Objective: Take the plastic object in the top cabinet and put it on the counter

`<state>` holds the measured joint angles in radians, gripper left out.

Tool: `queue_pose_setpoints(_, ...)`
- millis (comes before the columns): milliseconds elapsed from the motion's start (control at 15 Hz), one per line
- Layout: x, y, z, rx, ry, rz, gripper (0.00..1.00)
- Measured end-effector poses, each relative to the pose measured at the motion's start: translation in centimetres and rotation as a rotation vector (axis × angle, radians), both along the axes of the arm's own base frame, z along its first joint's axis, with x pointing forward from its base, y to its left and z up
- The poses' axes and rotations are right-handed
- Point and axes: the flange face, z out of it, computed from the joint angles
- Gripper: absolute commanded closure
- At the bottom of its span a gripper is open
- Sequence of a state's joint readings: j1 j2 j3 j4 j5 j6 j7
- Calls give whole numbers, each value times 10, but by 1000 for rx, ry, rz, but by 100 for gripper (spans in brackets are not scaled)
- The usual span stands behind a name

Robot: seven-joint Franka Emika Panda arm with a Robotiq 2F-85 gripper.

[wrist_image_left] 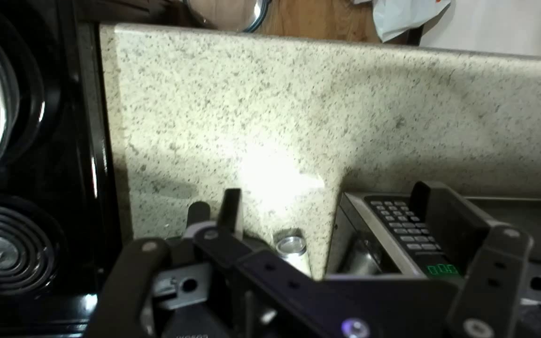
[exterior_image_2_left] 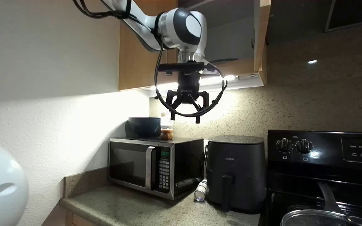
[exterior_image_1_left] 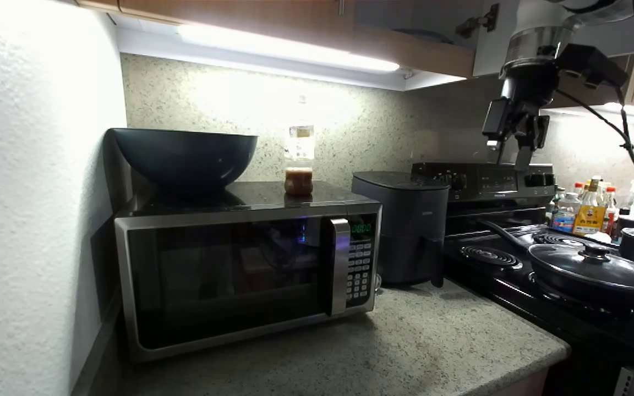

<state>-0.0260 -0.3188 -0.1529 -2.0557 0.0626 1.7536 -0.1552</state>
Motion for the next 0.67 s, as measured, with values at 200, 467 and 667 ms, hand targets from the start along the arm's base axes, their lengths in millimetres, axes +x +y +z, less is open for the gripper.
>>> queue_pose_setpoints(200, -9, -2, 40, -84, -130, -24, 0)
queue_pose_setpoints(467, -30, 6, 95, -188, -310, -35, 0)
queue_pose_setpoints(667, -40, 11, 110, -206, -350, -27, 0)
